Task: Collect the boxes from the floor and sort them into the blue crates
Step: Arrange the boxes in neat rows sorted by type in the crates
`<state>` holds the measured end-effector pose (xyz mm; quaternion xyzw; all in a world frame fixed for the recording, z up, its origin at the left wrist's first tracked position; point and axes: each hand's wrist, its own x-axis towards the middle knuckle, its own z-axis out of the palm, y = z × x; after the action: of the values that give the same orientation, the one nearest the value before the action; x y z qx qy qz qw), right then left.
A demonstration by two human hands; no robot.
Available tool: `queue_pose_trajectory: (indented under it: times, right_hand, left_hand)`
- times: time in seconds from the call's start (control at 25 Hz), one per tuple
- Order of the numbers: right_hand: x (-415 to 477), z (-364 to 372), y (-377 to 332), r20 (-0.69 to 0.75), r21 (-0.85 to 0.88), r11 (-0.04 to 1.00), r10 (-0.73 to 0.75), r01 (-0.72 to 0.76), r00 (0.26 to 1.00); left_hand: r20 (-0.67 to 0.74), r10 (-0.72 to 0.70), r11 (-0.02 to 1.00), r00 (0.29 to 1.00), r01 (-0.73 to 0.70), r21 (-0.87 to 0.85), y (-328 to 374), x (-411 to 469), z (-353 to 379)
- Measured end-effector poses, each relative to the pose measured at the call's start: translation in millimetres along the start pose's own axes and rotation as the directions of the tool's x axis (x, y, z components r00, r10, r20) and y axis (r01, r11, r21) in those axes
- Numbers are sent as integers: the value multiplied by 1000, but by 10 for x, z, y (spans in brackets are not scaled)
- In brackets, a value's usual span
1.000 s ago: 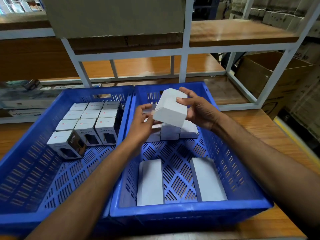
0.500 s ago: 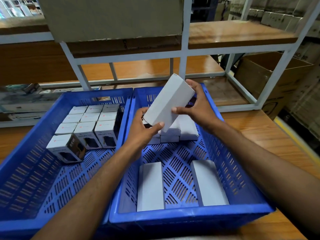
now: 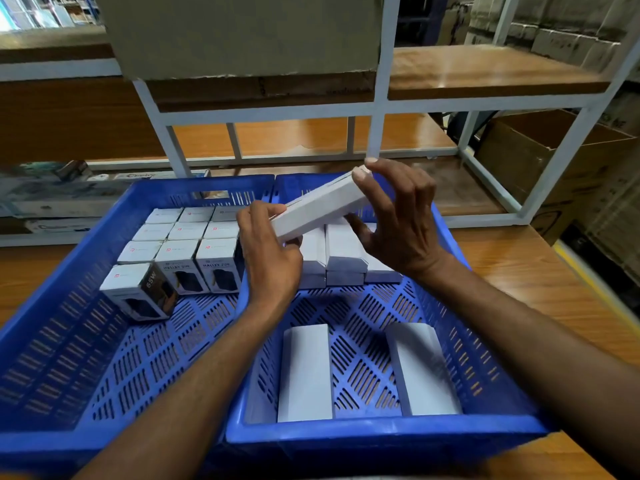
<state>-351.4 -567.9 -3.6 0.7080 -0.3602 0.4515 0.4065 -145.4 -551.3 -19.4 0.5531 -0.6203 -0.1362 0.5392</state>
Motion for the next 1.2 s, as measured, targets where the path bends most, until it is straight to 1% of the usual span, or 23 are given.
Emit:
queue_pose_trajectory:
  times: [0.04, 0.12, 0.2, 0.24, 0.28, 0.32, 0.36, 0.4, 0.44, 0.48, 0.52, 0.56, 0.6, 0.64, 0.72, 0.76, 0.84, 0.88, 0.92, 1.0, 1.04, 1.08, 1.2]
  right_hand:
    - [-4, 4, -10, -16, -42, 998, -54, 54, 998]
    - [-30, 44, -35, 25, -89, 979, -183, 184, 983]
    - [-43, 59, -50, 89, -63, 973, -216, 222, 972]
    - [-45, 60, -47, 108, -25, 983, -181, 184, 978]
    - [-30, 59, -40, 132, 18, 995, -99, 97, 986]
    - [-23, 76, -22, 166, 73, 995, 54, -66, 985]
    - [-6, 84, -6, 232, 136, 940, 278, -314, 932]
    - [-49, 135, 59, 328, 190, 791, 508, -582, 797]
    - [-91, 168, 135, 422, 230, 567, 674, -791, 606]
    - [-139, 207, 222, 496, 258, 319, 766, -912, 408]
    - [-189, 256, 303, 542, 245, 114, 807, -963, 233]
    - [-224, 294, 371, 562, 176, -14, 823, -984, 88]
    - [-254, 333, 421, 566, 72, -66, 825, -995, -14]
    - [-274, 377, 445, 571, -35, -53, 818, -998, -63]
    - [-308, 476, 445, 584, -172, 33, 808, -985, -74]
    - [-329, 518, 423, 581, -210, 57, 810, -976, -77]
    - [-407, 604, 406, 572, -315, 77, 811, -946, -124]
    - [-443, 650, 394, 564, -361, 65, 809, -930, -163]
    - [-461, 686, 390, 561, -390, 22, 798, -920, -218]
    - [-482, 773, 417, 542, -379, -102, 781, -920, -310]
    - [-501, 810, 441, 551, -371, -122, 769, -921, -324]
    - [-515, 837, 467, 576, -365, -115, 752, -924, -321]
    - [-556, 900, 463, 606, -468, 18, 734, -884, -306]
  left_hand:
    - [-21, 23, 1000, 1000, -22, 21, -16, 7, -7]
    - [-54, 77, 995, 996, -74, 62, -17, 3, -15]
    - [-52, 158, 985, 986, -154, 73, 51, -29, -16]
    - [-56, 199, 978, 978, -195, 74, 94, -47, -20]
    - [-72, 237, 970, 969, -231, 75, 133, -64, -30]
    - [-96, 266, 963, 959, -260, 72, 159, -76, -36]
    - [-111, 282, 959, 953, -277, 64, 172, -80, -39]
    - [-109, 279, 960, 954, -275, 46, 176, -84, -36]
    - [-86, 249, 968, 965, -249, 16, 173, -87, -33]
    - [-45, 195, 980, 980, -196, -24, 170, -91, -24]
    - [8, 129, 990, 992, -128, -64, 164, -91, -19]
    - [63, 64, 994, 996, -57, -98, 153, -87, -10]
    - [112, 11, 992, 994, 3, -125, 138, -80, -6]
    - [155, -25, 988, 988, 48, -146, 122, -71, 0]
    - [232, -59, 985, 971, 94, -145, 86, -62, 28]
    - [272, -59, 988, 961, 95, -121, 71, -65, 40]
    - [363, -23, 997, 931, 46, -55, 48, -98, 71]
    - [410, -1, 1000, 912, 11, -22, 36, -115, 89]
    - [449, 11, 1000, 893, -18, 11, 18, -125, 101]
    - [497, 1, 998, 868, -33, 56, -6, -132, 115]
    - [505, -7, 998, 863, -25, 58, -1, -133, 116]
    - [501, -10, 999, 865, -18, 50, 8, -131, 118]
    - [439, 2, 998, 899, -32, 60, 35, -106, 113]
